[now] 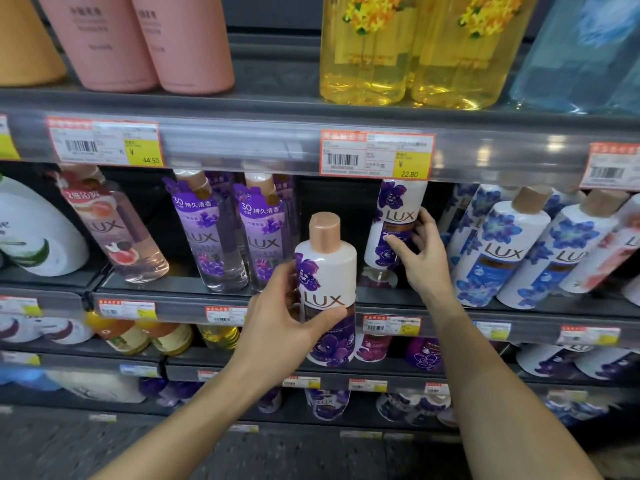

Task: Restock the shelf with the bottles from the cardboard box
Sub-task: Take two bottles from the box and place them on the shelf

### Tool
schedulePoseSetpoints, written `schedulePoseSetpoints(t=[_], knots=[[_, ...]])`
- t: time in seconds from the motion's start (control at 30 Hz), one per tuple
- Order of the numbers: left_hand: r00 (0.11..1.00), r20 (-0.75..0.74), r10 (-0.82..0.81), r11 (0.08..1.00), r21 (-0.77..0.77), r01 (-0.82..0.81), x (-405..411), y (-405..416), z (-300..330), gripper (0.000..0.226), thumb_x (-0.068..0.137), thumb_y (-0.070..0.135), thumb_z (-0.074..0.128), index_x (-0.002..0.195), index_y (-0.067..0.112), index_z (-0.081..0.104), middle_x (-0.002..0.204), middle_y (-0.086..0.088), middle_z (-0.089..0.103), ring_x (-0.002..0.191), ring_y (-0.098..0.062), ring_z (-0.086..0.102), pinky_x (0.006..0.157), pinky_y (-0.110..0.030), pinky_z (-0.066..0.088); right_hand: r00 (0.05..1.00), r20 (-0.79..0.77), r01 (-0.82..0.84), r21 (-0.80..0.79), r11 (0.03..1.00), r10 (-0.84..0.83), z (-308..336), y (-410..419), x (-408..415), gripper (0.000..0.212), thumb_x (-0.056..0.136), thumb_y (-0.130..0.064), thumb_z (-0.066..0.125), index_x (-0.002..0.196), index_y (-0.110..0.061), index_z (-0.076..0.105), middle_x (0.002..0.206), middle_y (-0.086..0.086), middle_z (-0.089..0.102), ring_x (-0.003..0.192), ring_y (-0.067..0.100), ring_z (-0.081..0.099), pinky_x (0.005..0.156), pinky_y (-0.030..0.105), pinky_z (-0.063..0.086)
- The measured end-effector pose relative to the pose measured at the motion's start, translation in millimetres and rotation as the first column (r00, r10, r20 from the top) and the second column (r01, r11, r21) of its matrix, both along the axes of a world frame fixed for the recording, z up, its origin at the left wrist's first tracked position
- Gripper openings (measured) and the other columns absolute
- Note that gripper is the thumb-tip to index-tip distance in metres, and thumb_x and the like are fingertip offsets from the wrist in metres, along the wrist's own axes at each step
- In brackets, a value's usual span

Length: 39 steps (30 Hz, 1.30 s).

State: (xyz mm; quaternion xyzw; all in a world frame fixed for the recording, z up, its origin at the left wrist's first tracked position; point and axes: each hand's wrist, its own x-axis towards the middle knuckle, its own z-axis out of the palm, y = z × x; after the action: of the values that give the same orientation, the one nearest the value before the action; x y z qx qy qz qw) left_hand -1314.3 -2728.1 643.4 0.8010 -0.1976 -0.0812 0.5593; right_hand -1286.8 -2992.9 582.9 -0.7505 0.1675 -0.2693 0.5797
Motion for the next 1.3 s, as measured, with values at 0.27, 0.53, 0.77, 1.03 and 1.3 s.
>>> schedulePoseSetpoints(t=[0.27,0.53,0.77,1.03,1.3], knots=[[1.000,0.005,0.025,1.000,-0.012,-0.025,6.2,-5.0,3.3,0.065,0.068,0.030,0.084,0.124,0.028,0.049,0.107,0.022,0.065,0.096,0.009,0.061,0.082,-0.018,0.051,0.982,-0.173,0.057,-0.145,0.988,-0.082,3.6,11.1,-23.4,0.084,0.086,-0.049,0.063,0.152,-0.031,0.015,0.151,-0.008,0.039,0.130,-0.004,0.038,0.109,0.028,0.034],[0.997,0.013,0.074,0.997,-0.033,-0.073,29.3,-47.3,9.2,0.065,0.073,0.020,0.082,0.127,0.024,0.045,0.100,0.027,0.058,0.096,0.012,0.056,0.089,-0.025,0.049,0.815,-0.556,-0.270,-0.611,0.744,-0.161,-24.0,10.2,-66.3,0.060,0.099,-0.044,0.037,0.146,-0.007,0.035,0.157,0.010,0.028,0.147,0.021,0.018,0.120,0.033,0.013],[0.986,-0.015,0.164,0.985,-0.060,-0.165,47.2,-71.6,-1.2,0.059,0.078,0.022,0.078,0.127,0.023,0.045,0.100,0.021,0.060,0.094,0.009,0.057,0.088,-0.028,0.052,0.801,-0.529,-0.317,-0.772,0.551,-0.280,-35.1,12.9,-68.0,0.078,0.093,-0.061,0.015,0.147,-0.007,0.033,0.157,0.013,0.028,0.146,0.025,0.020,0.121,0.036,0.014],[0.977,0.061,0.203,0.979,-0.052,-0.199,77.4,-92.3,-7.5,0.064,0.078,0.025,0.078,0.131,0.016,0.043,0.105,0.012,0.061,0.100,-0.005,0.059,0.088,-0.019,0.048,0.782,-0.552,-0.331,-0.762,0.557,-0.289,-36.0,15.0,-67.8,0.079,0.093,-0.060,0.010,0.149,-0.007,0.028,0.159,0.013,0.023,0.147,0.024,0.016,0.121,0.037,0.010],[0.987,0.139,0.082,0.997,-0.003,-0.082,99.9,-111.4,-17.4,0.062,0.086,0.022,0.068,0.137,0.015,0.033,0.126,0.002,0.058,0.113,-0.008,0.054,0.099,-0.025,0.042,0.785,-0.539,-0.326,-0.779,0.535,-0.306,-38.5,13.7,-67.3,0.077,0.095,-0.059,0.013,0.148,-0.006,0.030,0.158,0.014,0.025,0.148,0.025,0.016,0.121,0.038,0.011]])
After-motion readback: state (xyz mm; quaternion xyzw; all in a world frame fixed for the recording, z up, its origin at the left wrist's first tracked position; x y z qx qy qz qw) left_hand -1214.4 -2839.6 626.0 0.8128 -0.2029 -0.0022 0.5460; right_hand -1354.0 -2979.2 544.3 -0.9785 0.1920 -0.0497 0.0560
